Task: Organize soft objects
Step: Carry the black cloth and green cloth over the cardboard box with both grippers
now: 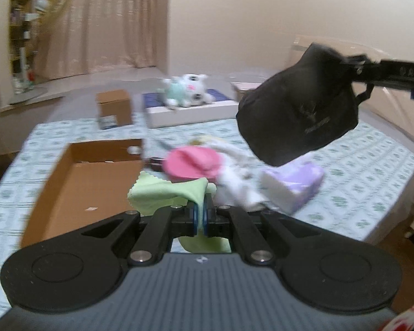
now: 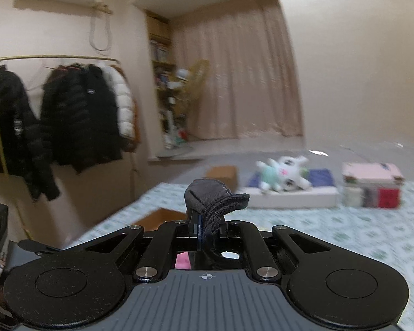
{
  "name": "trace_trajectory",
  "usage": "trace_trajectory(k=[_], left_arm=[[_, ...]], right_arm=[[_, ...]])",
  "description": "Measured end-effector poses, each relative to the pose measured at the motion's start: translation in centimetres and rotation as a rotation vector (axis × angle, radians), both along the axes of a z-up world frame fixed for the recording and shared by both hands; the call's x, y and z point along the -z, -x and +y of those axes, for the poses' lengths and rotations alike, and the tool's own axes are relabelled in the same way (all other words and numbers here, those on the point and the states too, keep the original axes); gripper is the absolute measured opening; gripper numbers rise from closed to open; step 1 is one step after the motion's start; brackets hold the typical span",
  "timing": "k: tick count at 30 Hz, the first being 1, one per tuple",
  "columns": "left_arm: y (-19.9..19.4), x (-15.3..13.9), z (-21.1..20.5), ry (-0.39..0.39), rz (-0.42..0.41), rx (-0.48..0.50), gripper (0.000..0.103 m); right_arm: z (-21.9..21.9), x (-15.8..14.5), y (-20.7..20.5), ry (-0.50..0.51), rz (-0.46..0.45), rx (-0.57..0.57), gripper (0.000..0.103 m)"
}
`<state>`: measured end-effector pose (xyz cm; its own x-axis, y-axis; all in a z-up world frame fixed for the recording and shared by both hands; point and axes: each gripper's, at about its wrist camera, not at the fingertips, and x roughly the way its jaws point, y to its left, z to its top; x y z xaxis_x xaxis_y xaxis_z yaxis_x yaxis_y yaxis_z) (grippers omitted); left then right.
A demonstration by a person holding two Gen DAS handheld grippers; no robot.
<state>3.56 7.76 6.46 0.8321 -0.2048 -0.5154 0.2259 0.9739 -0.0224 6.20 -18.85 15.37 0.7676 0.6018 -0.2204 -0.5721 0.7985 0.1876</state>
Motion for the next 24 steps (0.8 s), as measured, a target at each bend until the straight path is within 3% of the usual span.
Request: trace_trajectory(k=[6,11,18,24], left_arm=[[-1.5,-0.8,6.4,-0.037,0.005,-0.090,0.003],[-3.8,-0.1,11.4,-0.041,0.025,-0.143,0.003],[-7.7,2.4,15.5,-0.051,0.072,-0.156,0.003],[-10.7,5.2,16.9,-0.067,0.124,-0.111,0.003]], right_arm=[[7.7,-1.3,-3.3,0.005,-0.036,-0.125,0.008],[14.0,-0.3,-6.9,0.044,-0.019,-0.188,0.008],[22.0,4.3,-10.4,0.168,-0.011,-0.232,0.008],[27.2,10.9,-11.9,0.370,0.015,-0.276,0.008]])
